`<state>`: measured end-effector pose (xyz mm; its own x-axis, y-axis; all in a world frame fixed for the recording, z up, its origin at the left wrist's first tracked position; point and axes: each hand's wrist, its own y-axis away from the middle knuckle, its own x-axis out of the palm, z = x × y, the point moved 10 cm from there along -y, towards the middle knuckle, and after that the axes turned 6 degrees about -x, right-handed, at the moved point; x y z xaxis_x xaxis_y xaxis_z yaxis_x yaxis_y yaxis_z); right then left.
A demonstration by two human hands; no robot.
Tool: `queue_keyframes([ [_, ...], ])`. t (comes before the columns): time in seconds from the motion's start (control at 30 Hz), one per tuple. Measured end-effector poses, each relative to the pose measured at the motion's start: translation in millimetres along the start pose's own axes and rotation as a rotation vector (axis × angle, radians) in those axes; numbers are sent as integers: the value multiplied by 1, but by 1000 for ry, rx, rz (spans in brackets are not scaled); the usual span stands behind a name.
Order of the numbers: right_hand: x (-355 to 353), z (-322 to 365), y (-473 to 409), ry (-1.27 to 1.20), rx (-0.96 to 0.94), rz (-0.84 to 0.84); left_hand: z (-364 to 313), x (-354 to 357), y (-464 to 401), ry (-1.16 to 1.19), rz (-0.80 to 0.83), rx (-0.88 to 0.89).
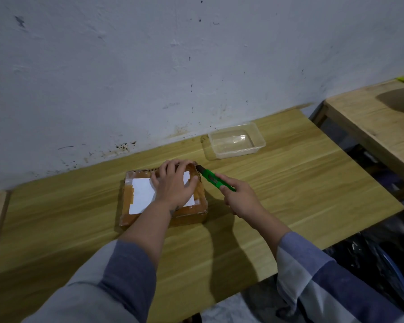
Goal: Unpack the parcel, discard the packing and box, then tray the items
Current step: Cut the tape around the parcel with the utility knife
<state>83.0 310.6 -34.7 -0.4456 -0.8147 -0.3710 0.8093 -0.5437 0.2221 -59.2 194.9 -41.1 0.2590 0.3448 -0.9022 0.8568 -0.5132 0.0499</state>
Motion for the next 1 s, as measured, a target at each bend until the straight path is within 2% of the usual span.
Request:
queue_keyframes([
  [0.1, 6, 2, -4, 28, 1, 0, -1, 3, 1, -42, 25, 4],
  [0.27, 13, 13, -6, 72, 19, 52, 3, 15, 5, -259, 124, -2],
  [0.43, 7, 2, 18, 5, 91, 105, 0, 21, 8, -263, 141, -21],
  [0.53, 2, 4, 11, 51, 101, 97, 1, 22, 9, -268, 143, -7],
  [0.7, 11, 17, 11, 134, -8, 58, 5, 20, 7, -283, 155, -17],
  [1.0, 7, 15, 32, 166, -51, 10, 1, 23, 5, -285, 153, -30],
])
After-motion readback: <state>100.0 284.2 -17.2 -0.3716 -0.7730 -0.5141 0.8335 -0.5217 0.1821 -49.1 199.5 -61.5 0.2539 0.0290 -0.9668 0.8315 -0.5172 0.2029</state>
